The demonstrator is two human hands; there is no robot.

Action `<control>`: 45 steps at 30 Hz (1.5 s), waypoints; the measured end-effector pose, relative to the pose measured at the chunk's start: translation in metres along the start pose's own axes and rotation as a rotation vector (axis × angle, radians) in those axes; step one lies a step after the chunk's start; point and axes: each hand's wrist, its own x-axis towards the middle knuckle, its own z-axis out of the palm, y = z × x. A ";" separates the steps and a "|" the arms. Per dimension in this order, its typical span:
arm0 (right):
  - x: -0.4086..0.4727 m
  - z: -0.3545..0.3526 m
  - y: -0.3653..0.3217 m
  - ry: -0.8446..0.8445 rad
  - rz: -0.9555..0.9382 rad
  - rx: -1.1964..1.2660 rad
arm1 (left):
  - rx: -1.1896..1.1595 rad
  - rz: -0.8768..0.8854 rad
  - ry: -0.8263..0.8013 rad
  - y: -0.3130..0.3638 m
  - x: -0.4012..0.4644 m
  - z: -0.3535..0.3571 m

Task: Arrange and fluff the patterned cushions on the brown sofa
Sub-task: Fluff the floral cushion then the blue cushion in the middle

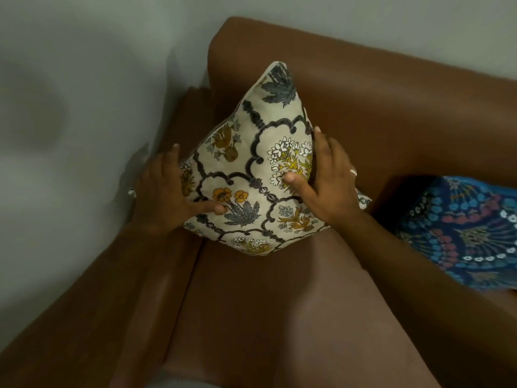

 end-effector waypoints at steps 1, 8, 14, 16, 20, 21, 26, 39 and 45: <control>-0.008 -0.009 0.005 0.010 0.022 0.010 | 0.039 0.056 0.089 0.006 -0.010 0.000; -0.119 -0.069 0.079 0.001 0.221 -0.093 | 0.139 0.744 0.000 0.123 -0.083 0.050; -0.226 -0.152 0.182 0.178 0.598 -0.206 | 0.052 0.660 -0.207 0.256 -0.097 0.074; -0.252 -0.177 0.223 0.194 0.743 -0.203 | 0.049 0.691 -0.241 0.305 -0.094 0.078; -0.259 -0.207 0.309 0.151 0.853 0.055 | 0.268 0.895 -0.206 0.399 -0.067 0.095; -0.253 -0.210 0.326 0.163 0.828 0.192 | 0.337 0.920 -0.187 0.424 -0.059 0.103; -0.220 -0.184 0.381 0.193 0.745 0.617 | 0.644 0.777 -0.317 0.501 -0.033 0.158; -0.164 -0.263 0.370 0.261 0.403 0.180 | 0.261 0.275 -0.175 0.425 -0.055 0.170; -0.147 -0.234 0.396 0.223 0.337 0.054 | 0.089 0.153 -0.297 0.420 -0.054 0.175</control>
